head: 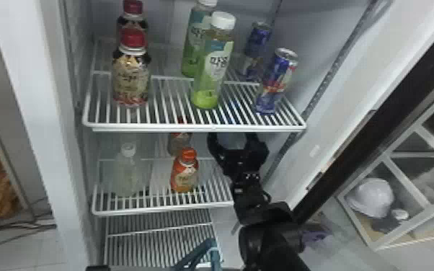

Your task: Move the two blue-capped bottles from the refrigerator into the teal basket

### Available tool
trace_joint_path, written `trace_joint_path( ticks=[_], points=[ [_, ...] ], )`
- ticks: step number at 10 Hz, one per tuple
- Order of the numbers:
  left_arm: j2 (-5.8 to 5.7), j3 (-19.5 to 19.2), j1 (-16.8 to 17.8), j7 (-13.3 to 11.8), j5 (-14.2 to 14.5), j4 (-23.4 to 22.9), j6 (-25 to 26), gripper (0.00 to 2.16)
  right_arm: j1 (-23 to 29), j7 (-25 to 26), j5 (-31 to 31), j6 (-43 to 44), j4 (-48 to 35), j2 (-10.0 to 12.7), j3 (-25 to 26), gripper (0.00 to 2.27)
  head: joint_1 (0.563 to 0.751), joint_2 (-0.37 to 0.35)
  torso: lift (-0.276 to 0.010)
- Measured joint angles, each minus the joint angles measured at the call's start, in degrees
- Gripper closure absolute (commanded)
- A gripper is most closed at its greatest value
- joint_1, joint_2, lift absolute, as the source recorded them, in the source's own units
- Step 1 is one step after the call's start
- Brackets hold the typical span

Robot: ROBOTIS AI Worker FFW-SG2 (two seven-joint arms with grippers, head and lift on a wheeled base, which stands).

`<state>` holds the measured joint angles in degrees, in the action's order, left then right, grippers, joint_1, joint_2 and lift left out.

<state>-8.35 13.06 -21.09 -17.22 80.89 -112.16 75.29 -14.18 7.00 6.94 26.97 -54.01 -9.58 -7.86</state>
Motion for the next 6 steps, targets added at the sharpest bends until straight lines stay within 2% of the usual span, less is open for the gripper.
trace_joint_path(
  ticks=[6],
  points=[
    [-0.19,0.18,0.14,0.00,0.38,0.15,-0.34,1.15,-2.63,0.16,-0.03,-5.11,0.96,-0.31,-0.78,0.21,0.695,-0.350,-0.136]
  ],
)
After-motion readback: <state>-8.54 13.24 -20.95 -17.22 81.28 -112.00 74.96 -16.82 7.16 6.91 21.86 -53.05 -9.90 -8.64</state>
